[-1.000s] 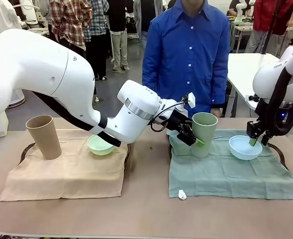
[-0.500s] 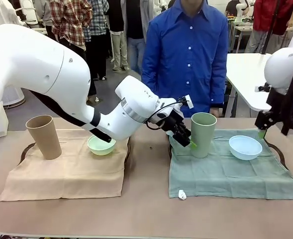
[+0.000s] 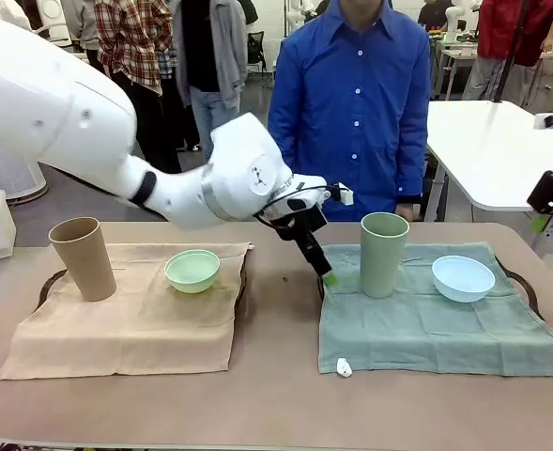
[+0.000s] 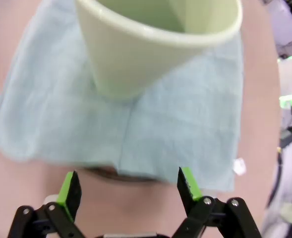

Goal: Set up a tray with a mat and arrange the tableware.
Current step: Place the Picnic Bowl and Reusable plastic cup back onto the Handle tray in front of the human's position.

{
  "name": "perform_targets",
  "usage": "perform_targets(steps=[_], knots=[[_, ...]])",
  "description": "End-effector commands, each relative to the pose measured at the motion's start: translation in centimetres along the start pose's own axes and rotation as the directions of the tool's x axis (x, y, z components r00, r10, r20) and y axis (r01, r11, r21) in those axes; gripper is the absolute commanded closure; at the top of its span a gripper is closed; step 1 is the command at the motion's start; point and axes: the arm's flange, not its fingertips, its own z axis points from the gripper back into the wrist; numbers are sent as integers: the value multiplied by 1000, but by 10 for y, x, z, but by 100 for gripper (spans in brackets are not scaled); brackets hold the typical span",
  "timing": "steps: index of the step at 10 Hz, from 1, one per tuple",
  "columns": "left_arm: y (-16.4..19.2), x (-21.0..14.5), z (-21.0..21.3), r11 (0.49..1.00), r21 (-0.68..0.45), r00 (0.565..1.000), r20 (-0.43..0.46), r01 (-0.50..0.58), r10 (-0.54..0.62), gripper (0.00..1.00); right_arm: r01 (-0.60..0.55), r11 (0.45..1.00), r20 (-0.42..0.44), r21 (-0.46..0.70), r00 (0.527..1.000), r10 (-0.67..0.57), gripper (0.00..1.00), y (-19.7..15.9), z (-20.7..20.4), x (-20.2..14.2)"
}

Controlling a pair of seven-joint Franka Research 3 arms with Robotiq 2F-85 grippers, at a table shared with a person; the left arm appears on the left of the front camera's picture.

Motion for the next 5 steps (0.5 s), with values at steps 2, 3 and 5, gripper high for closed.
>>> perform_targets(steps=[2,3,5], knots=[[-40,6,80,973,85,959,-170,-216,228,0,-28,999,-8,-21,1000,28,2,-6,12,-17],[-48,12,103,955,132,939,-190,-264,286,0,-34,999,-11,-34,999,34,2,-5,21,-18],[-67,26,141,916,193,911,-156,-350,381,0,-56,998,4,-42,998,56,2,-3,45,-21]])
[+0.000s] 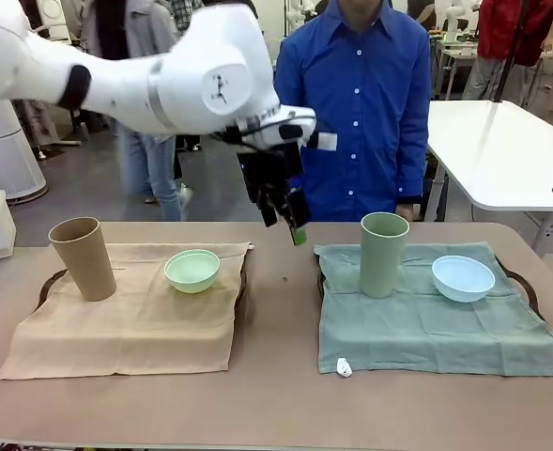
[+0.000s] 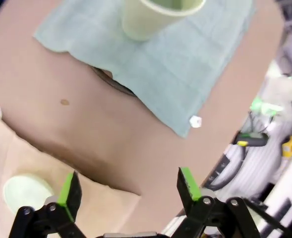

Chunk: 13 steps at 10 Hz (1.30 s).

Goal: Set up a tray with a mat and arrange the tableware.
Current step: Place the Picnic Bowl and Reusable plastic cup back onto the Handle tray in front of the human's position.

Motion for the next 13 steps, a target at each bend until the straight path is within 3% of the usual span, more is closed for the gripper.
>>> perform_targets(steps=[1,3,4,13], knots=[[-16,4,22,991,85,994,10,-105,105,0,-43,999,3,-22,999,43,2,2,20,-4],[-20,-3,30,1000,-5,1000,17,20,-20,0,-82,996,-4,22,997,82,2,-12,16,10],[-15,2,33,997,40,998,26,-64,63,0,-25,1000,17,-5,1000,25,2,2,20,-1],[-15,2,33,997,40,998,26,-64,63,0,-25,1000,17,-5,1000,25,2,2,20,-1]])
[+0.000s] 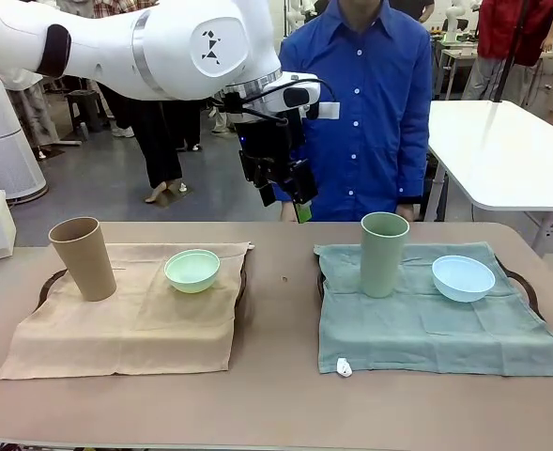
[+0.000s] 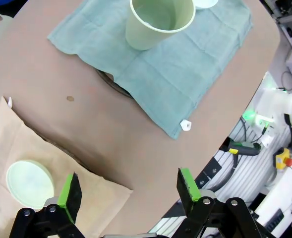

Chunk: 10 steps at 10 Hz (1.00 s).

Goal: Set up a tray with a mat and arrange the tableware.
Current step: Place the Picnic Bowl and Reusable plastic cup back onto the Handle tray in front of the human's position.

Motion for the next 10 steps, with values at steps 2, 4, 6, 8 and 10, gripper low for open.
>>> perform_targets(steps=[2,4,6,8,10], knots=[[0,-1,1,1000,7,1000,4,-10,9,0,13,1000,-1,-3,1000,-13,2,4,-2,-3],[0,-1,1,1000,7,1000,4,-10,9,0,13,1000,-1,-3,1000,-13,2,4,-2,-3],[9,-11,0,997,-58,998,27,51,-49,0,-17,1000,-16,1,1000,17,2,-3,-2,-2],[36,-54,17,995,-86,994,96,54,-45,0,-11,1000,-2,17,1000,11,2,-18,3,-9],[72,-119,50,997,-66,992,113,-44,52,0,19,999,-3,43,1000,-19,2,-32,4,-13]])
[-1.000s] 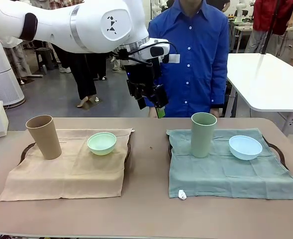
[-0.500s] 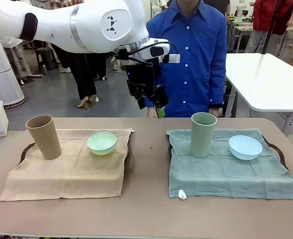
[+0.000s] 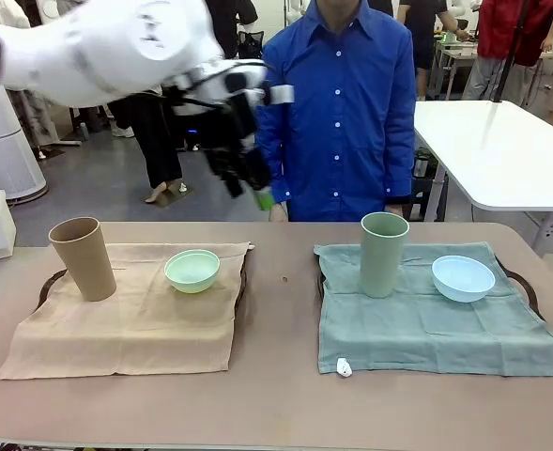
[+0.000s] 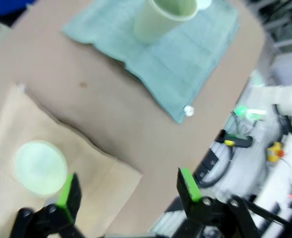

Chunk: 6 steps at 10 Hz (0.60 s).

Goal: Set up a tray with a mat and arrange the tableware.
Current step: Place the Picnic Bowl and Reusable plastic cup back onto the Handle tray in front of the human's position.

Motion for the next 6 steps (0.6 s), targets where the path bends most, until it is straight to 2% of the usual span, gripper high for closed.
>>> perform_targets(steps=[1,2,4,6], knots=[[28,-80,41,995,24,996,6,-94,94,0,7,999,-12,34,1000,-6,2,-11,2,-3],[45,-116,56,988,10,987,26,-156,156,0,12,999,-21,36,1000,-11,2,-15,-1,-7],[78,-176,82,976,-52,972,87,-213,217,0,17,999,-33,45,999,-15,2,-21,-1,-12],[114,-226,93,933,-97,920,158,-347,359,0,-12,986,-59,166,998,22,2,-32,-2,-18]])
